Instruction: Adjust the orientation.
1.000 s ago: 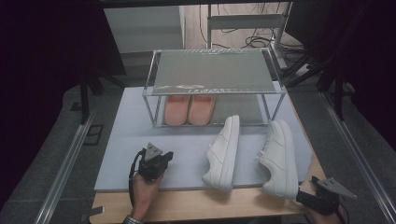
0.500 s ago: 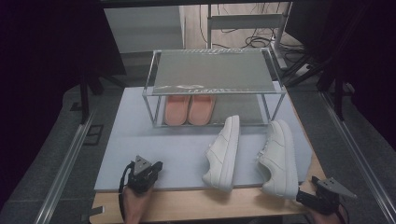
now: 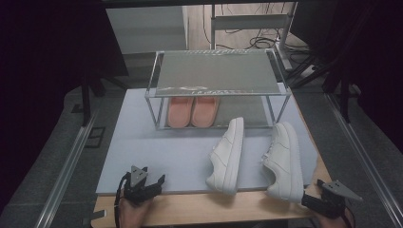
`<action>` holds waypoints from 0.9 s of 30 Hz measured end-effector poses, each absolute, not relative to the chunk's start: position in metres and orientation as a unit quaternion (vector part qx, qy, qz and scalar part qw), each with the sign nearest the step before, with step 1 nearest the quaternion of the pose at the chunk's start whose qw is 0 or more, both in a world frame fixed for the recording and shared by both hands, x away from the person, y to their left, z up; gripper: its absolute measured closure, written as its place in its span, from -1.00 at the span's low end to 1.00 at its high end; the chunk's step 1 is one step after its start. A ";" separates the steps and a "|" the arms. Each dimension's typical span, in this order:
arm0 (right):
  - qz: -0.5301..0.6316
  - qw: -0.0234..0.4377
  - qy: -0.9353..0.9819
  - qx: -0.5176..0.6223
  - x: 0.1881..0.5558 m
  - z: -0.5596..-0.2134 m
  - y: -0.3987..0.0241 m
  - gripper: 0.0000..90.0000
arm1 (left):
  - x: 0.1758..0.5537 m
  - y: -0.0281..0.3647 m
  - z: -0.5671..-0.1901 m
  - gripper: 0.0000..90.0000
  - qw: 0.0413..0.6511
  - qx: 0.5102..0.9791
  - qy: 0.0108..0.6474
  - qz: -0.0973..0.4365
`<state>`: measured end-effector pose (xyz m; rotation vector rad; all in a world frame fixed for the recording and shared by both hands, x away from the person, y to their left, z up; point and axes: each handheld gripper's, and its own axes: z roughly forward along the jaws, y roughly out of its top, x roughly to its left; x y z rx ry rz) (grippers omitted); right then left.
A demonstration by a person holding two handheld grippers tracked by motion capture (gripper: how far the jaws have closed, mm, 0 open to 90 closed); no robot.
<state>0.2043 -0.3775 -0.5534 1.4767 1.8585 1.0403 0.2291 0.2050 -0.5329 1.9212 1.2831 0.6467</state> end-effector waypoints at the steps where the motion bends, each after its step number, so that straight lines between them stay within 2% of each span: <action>1: 0.385 0.272 0.691 0.548 0.204 -0.553 -0.377 -0.67 | 0.230 0.204 -0.535 -0.72 0.357 0.749 0.500 0.247; 13: 0.372 0.249 0.695 0.563 0.205 -0.545 -0.376 -0.49 | 0.232 0.207 -0.540 -0.74 0.373 0.747 0.498 0.235; 16: 0.370 0.234 0.692 0.574 0.206 -0.542 -0.376 -0.49 | 0.232 0.207 -0.540 -0.74 0.373 0.747 0.499 0.235; 23: 0.354 0.235 0.701 0.573 0.207 -0.530 -0.376 -0.63 | 0.232 0.208 -0.540 -0.74 0.373 0.746 0.499 0.234; 27: 0.340 0.237 0.704 0.578 0.208 -0.525 -0.376 -0.56 | 0.232 0.208 -0.540 -0.74 0.373 0.746 0.499 0.235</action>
